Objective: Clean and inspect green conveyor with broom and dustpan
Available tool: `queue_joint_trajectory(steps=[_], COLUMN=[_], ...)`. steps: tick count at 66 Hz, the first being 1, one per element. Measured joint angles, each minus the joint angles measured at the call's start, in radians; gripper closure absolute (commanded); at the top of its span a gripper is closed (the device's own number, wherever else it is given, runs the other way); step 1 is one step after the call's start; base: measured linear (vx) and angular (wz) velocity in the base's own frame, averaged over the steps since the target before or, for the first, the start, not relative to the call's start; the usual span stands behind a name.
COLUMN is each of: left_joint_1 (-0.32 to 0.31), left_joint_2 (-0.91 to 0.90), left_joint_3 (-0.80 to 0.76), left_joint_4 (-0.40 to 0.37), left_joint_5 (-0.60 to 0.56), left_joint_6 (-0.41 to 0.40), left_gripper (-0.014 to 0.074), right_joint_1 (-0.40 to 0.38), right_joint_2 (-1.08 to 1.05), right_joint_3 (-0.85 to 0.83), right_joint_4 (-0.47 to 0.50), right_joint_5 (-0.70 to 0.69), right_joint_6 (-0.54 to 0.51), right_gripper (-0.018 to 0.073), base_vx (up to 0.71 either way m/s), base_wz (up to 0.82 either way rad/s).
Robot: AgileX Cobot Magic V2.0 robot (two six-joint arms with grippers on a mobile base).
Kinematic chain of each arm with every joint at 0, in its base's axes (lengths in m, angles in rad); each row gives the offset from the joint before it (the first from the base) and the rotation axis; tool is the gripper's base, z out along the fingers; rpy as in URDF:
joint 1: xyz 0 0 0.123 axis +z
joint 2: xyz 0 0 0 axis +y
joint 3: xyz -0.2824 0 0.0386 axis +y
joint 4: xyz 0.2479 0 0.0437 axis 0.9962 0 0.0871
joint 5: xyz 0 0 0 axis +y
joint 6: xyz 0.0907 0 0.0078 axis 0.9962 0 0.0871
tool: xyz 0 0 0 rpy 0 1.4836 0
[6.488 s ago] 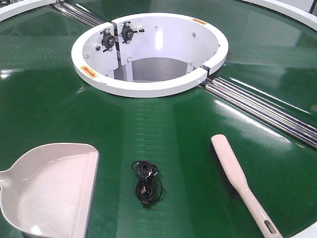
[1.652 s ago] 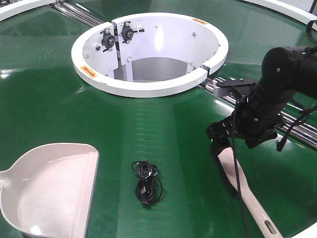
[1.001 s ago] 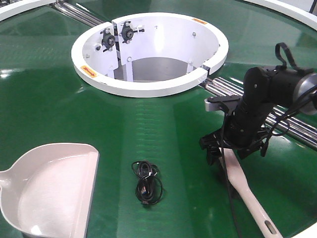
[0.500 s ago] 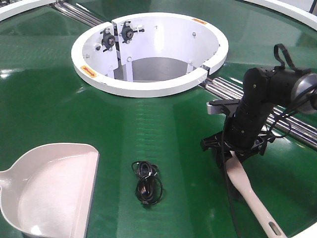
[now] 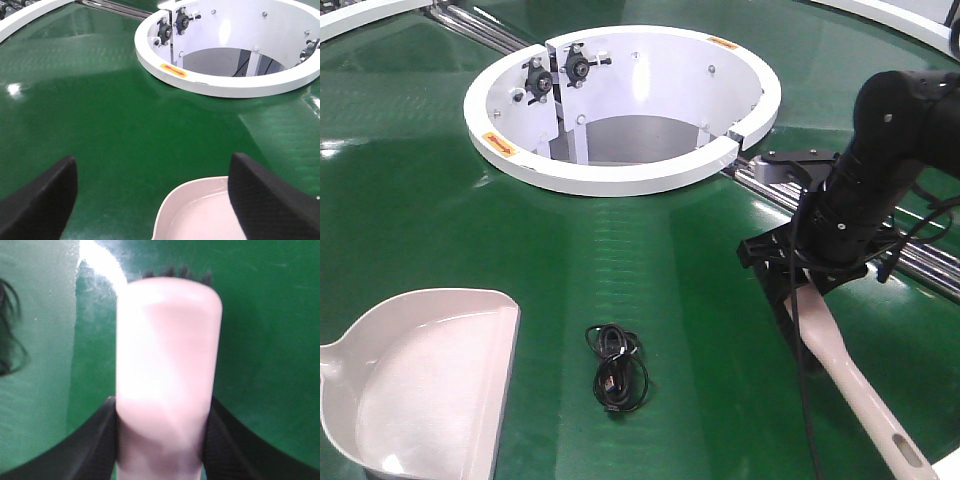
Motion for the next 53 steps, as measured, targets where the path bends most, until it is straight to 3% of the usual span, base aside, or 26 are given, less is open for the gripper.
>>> queue_joint_trajectory(steps=[53], left_joint_1=[0.000], left_joint_2=[0.000], left_joint_3=[0.000], left_joint_4=[0.001], left_joint_5=[0.055], left_joint_6=[0.000], left_gripper=[0.0028], right_joint_1=[0.000], right_joint_2=[0.009], right_joint_3=[0.013], right_joint_4=[-0.014], right_joint_5=[0.007], right_joint_6=[-0.020], right_gripper=[0.0565], base_vx=[0.00], base_wz=[0.00])
